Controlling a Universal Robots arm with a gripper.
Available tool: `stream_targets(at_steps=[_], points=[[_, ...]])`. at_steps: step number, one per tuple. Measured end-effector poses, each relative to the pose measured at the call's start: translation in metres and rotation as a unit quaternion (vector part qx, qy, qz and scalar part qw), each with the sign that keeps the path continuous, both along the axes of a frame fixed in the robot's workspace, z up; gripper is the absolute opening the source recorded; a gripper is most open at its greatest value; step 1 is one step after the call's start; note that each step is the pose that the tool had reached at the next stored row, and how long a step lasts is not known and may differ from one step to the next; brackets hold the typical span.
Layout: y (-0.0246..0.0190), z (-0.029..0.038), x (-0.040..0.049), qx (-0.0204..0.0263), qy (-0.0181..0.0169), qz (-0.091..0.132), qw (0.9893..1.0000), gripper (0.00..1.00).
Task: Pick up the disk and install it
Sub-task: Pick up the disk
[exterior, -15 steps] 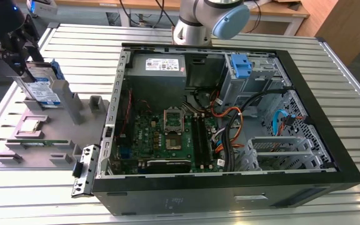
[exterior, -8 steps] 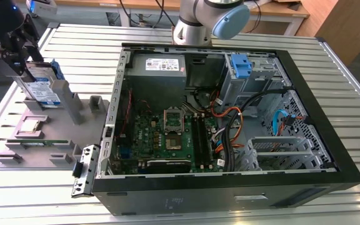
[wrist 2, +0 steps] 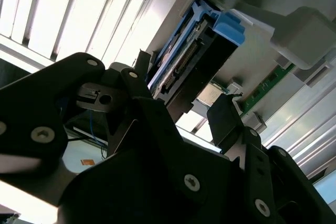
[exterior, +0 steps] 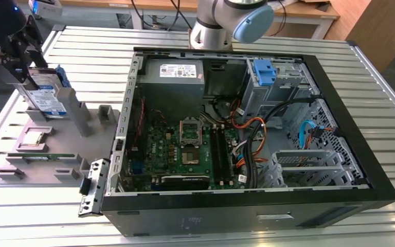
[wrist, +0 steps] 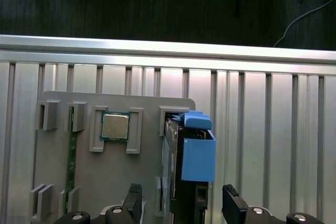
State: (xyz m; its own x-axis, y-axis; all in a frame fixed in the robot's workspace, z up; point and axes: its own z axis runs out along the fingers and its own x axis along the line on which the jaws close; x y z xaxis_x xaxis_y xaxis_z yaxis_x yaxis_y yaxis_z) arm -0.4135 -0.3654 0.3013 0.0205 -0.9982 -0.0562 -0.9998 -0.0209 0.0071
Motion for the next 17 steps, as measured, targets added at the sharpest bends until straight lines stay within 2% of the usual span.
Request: stream_targets(at_steps=[7, 8, 9, 10, 13, 14, 15, 16, 17], points=[[0.0000, 0.0000, 0.0000, 0.0000, 0.0000, 0.000, 1.0000, 0.69], [0.0000, -0.0001, -0.0001, 0.0000, 0.0000, 0.000, 1.0000, 0.63], [0.0000, -0.0001, -0.0001, 0.0000, 0.0000, 0.000, 1.0000, 0.63], [0.0000, -0.0001, 0.0000, 0.0000, 0.0000, 0.000, 1.0000, 0.56], [0.0000, -0.0001, -0.0001, 0.0000, 0.0000, 0.000, 1.0000, 0.55], [0.0000, -0.0001, -0.0001, 0.0000, 0.0000, 0.000, 1.0000, 0.49], [0.0000, -0.0001, -0.0001, 0.0000, 0.0000, 0.000, 1.0000, 0.49], [0.0000, -0.0001, -0.0001, 0.0000, 0.0000, 0.000, 1.0000, 0.42], [0.0000, -0.0001, -0.0001, 0.0000, 0.0000, 0.000, 1.0000, 0.42]])
